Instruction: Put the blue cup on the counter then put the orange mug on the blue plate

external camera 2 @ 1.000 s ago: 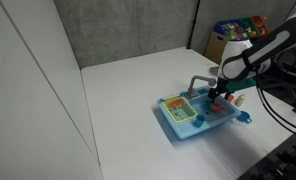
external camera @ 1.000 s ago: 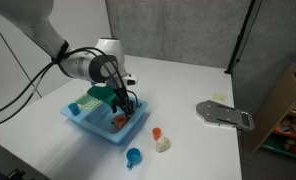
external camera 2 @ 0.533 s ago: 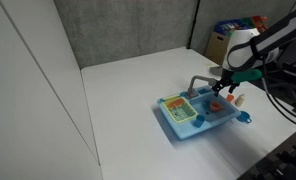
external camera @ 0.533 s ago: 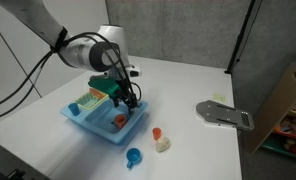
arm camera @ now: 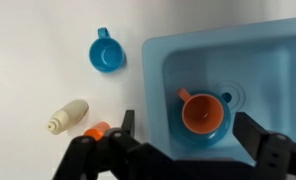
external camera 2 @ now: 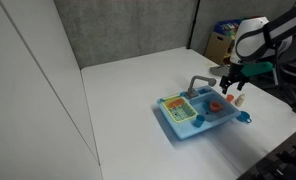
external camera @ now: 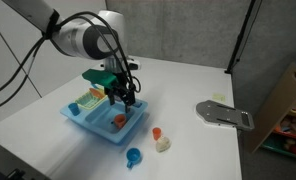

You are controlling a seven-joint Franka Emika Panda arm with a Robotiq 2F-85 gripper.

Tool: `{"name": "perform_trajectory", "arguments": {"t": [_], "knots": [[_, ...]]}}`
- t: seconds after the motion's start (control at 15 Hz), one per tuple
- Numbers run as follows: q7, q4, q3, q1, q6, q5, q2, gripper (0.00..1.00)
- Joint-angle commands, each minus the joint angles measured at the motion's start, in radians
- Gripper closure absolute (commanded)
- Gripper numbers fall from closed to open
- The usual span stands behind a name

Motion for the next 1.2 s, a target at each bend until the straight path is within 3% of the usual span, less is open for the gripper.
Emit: {"name": "perform_trajectory", "arguments": {"t": [0.0,0.67,1.13], "knots": [[-0.007,-0.044,0.005,0.011,-0.088,-0.003,-0.089,0.0],[0.011,-0.111,0.044,0.071,-0.181,-0.016,-0.281,0.0],[-0.005,-0.174,0.071,0.075,-0.207,0.001,-0.461,0.0]]}}
